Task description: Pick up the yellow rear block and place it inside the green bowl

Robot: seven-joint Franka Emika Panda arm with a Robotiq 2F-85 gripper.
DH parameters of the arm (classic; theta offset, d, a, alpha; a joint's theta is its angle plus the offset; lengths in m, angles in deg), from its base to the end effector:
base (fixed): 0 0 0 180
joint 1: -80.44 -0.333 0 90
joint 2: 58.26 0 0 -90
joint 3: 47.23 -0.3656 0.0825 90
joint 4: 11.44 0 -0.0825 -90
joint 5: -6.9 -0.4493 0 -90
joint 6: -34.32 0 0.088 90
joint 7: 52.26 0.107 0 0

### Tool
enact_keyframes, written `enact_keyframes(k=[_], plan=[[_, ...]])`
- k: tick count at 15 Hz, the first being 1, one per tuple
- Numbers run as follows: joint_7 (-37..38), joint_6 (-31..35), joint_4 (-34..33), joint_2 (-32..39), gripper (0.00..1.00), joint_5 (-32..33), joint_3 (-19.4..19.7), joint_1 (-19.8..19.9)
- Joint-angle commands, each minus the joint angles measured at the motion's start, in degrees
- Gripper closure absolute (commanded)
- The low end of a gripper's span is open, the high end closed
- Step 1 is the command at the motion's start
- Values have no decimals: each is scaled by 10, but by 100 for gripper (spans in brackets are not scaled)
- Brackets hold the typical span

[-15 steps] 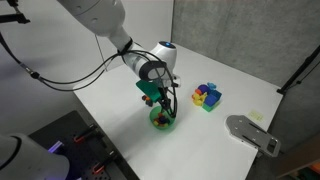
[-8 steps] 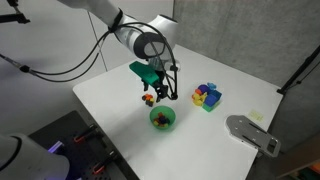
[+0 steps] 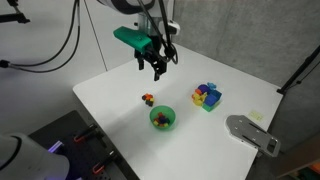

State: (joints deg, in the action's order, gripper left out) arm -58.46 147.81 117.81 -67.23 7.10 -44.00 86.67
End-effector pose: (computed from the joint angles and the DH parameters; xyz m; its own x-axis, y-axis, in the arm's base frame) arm 0.5215 -0.0877 0.4349 0.9917 -0.0526 -0.1171 -0.0552 -0.9983 -0.0185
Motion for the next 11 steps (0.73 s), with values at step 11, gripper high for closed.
enact_keyframes(k=[11], plan=[[3,-47,-1,-126,0,7,12,-8]])
